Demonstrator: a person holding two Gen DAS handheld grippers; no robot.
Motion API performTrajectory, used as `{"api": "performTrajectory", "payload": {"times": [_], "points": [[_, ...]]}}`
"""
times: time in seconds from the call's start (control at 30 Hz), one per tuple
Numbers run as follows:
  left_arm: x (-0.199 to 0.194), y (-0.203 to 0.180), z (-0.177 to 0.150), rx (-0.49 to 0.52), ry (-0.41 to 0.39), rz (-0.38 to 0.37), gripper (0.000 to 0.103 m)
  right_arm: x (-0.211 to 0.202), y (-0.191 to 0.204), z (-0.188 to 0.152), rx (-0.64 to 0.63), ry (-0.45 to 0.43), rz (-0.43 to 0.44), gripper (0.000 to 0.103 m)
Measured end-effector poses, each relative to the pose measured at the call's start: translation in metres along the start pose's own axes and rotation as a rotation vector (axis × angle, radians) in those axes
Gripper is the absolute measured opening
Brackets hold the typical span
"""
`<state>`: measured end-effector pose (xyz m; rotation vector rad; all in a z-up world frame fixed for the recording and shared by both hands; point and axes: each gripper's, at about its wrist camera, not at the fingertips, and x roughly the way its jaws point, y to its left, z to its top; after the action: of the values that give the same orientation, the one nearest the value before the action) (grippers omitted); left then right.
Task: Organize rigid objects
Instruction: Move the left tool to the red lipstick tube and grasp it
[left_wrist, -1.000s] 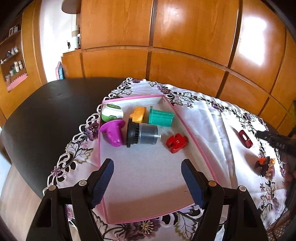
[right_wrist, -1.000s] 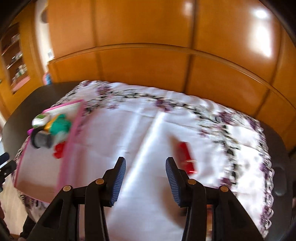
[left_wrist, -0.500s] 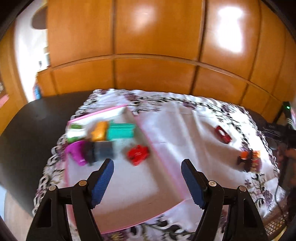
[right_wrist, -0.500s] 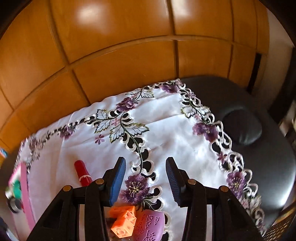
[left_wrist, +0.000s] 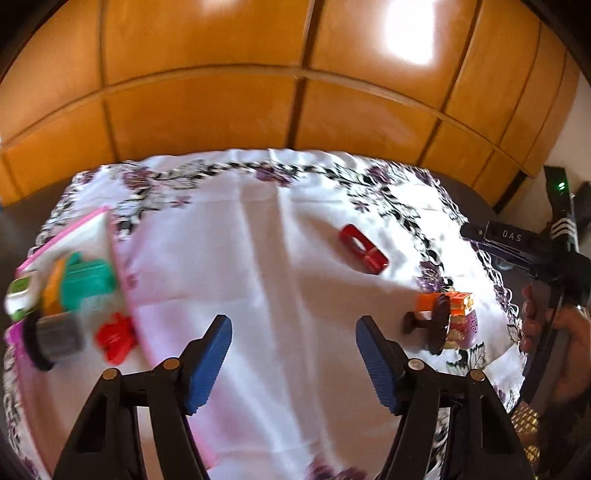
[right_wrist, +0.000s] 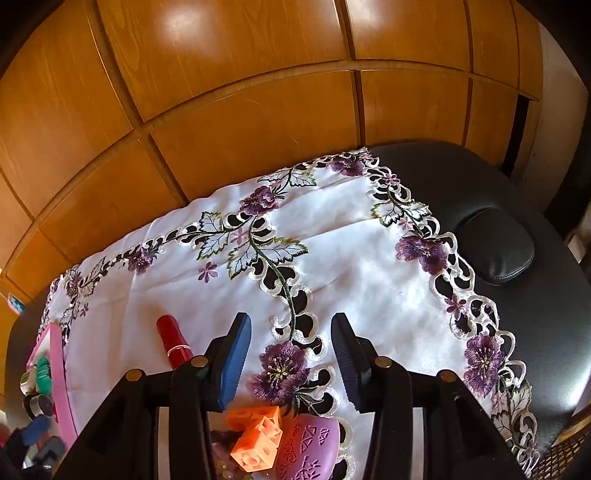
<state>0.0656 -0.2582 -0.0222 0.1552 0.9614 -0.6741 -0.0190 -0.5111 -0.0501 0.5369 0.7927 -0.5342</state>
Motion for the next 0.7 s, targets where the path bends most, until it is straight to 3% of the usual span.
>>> {"api": "performTrajectory", "payload": {"times": [0.23,0.53,0.7], "points": [[0.052,-0.032,0.023,0.031,0.068,-0.029,0.069,0.0,-0.001,0.002,0.009,0.008,0.026,0.045],[0.108,-0.054,0.063,-0.039,0.105,-0.098,0.069,0.005,0.002,0.003,0.009,0.038,0.044,0.045],[0.145,-0.062,0.077,-0.053,0.138,-0.055,0.069,0.005,0.005,0.003,0.005,0.037,0.056,0.046]]}}
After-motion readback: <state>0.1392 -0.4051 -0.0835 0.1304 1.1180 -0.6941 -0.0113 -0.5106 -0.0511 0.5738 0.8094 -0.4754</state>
